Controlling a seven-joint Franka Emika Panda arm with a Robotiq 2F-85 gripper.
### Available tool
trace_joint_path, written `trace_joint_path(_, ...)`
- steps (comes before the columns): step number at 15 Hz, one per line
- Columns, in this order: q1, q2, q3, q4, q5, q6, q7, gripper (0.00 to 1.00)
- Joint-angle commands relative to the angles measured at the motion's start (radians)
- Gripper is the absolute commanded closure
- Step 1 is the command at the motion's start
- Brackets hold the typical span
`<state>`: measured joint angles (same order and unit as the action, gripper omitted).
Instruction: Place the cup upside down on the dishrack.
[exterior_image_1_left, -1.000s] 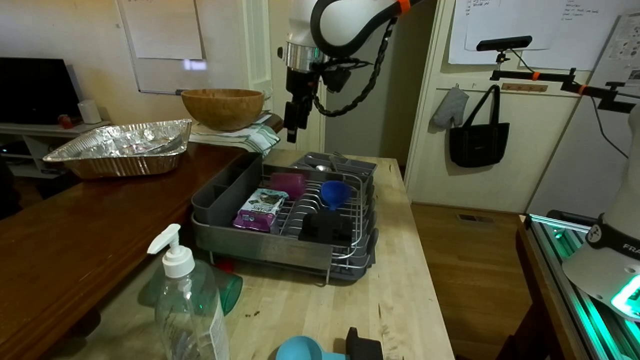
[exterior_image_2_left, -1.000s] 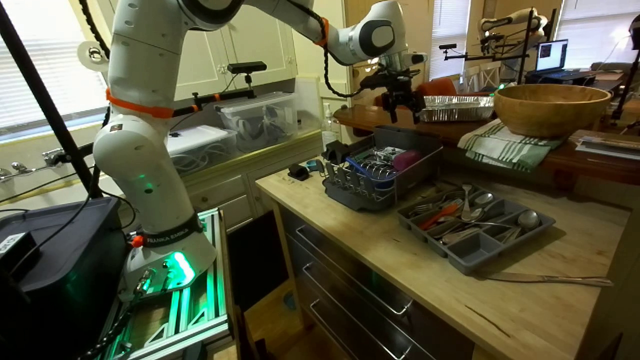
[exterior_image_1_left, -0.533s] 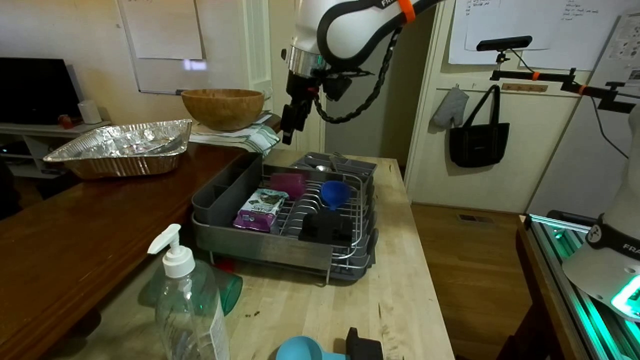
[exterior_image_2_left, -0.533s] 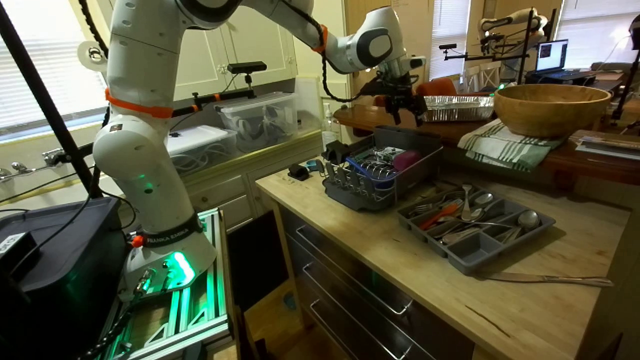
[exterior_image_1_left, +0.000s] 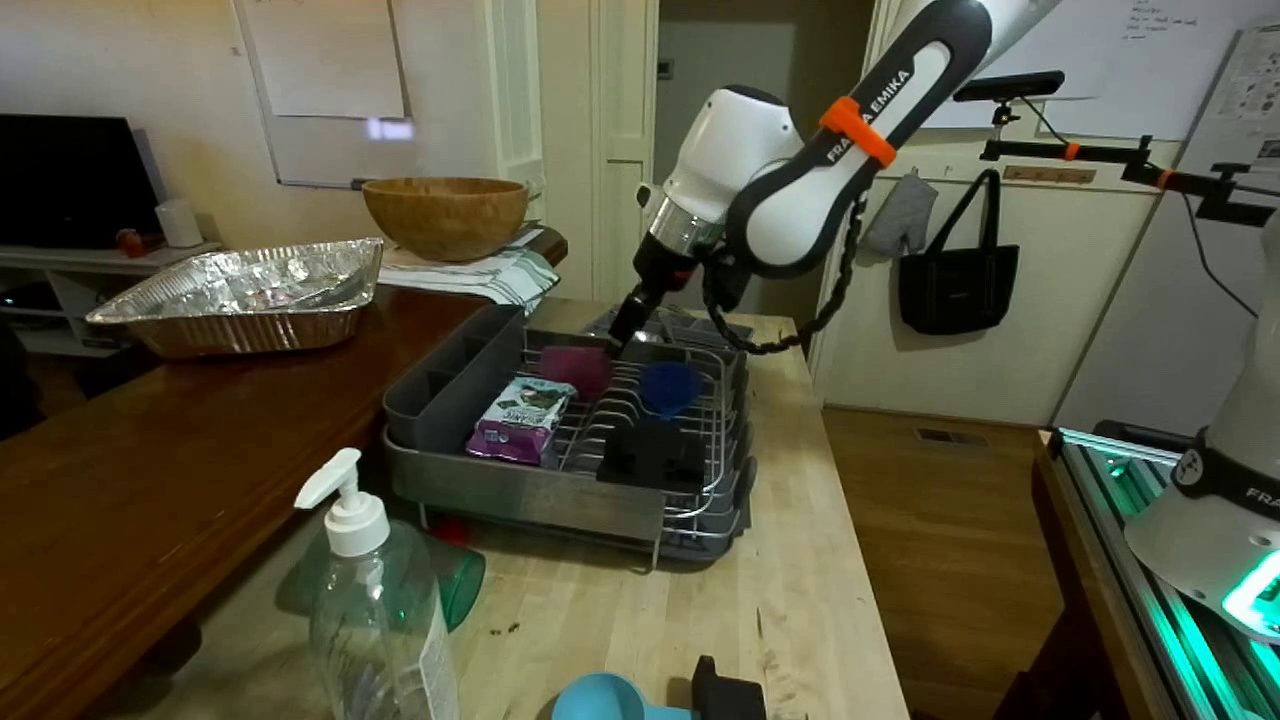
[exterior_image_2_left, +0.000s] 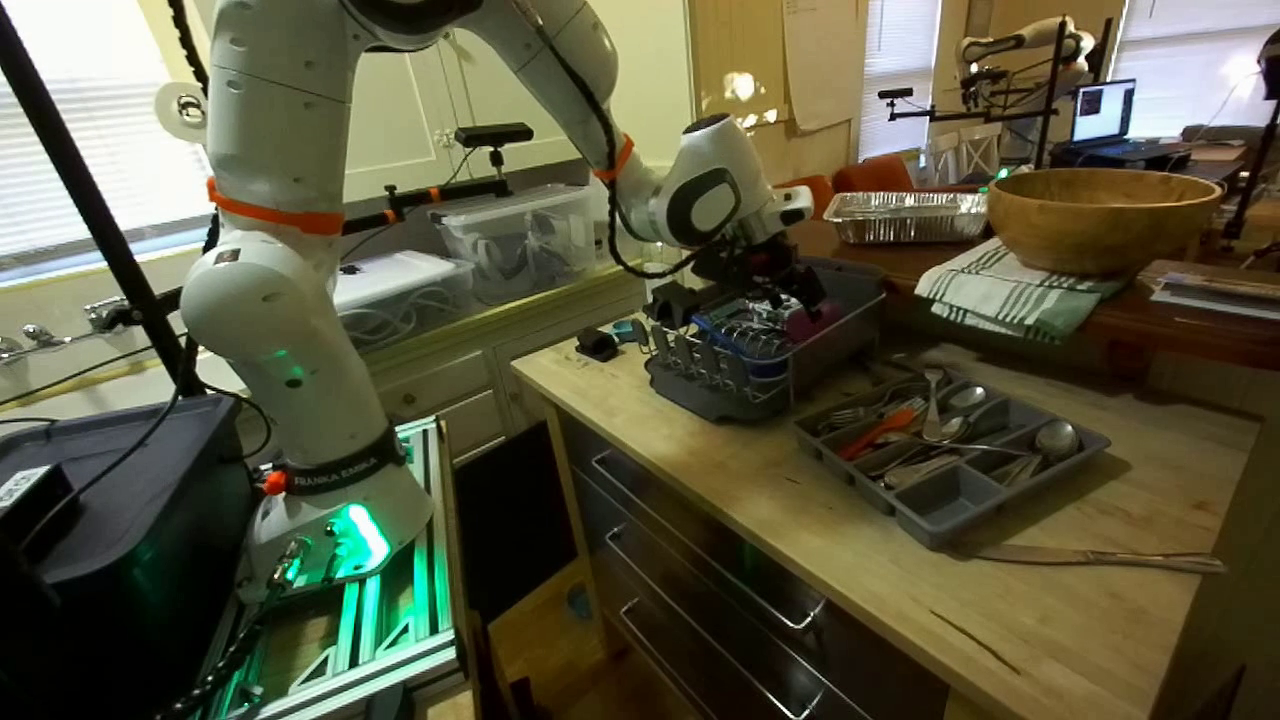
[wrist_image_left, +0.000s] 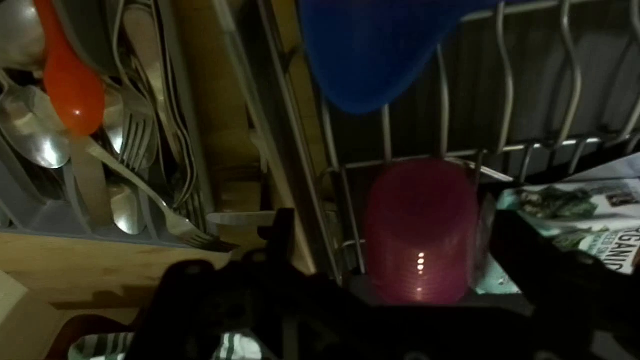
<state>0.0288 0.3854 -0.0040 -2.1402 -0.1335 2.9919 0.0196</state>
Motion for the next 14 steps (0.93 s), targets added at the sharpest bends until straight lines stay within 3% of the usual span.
trace_joint_path(1, -0.006, -0.073, 0.023, -0.168, -0.004, 0.201, -0.068, 0.0)
trace_joint_path(4, 0.006, -0.084, 0.019, -0.221, -0.013, 0.314, -0.101, 0.0)
trace_joint_path(5, 0.03, -0.083, -0.01, -0.224, -0.018, 0.322, -0.088, 0.0)
trace_joint_path(6, 0.111, -0.086, -0.106, -0.213, 0.01, 0.27, -0.077, 0.0)
trace_joint_path(7, 0.022, -0.061, 0.0, -0.189, 0.008, 0.29, -0.095, 0.0)
trace_joint_path(9, 0.078, -0.063, -0.075, -0.193, -0.003, 0.292, -0.082, 0.0)
trace_joint_path(10, 0.079, -0.035, -0.073, -0.17, -0.001, 0.309, -0.079, 0.0)
trace_joint_path(14, -0.003, 0.028, 0.057, -0.099, -0.021, 0.3, -0.095, 0.0)
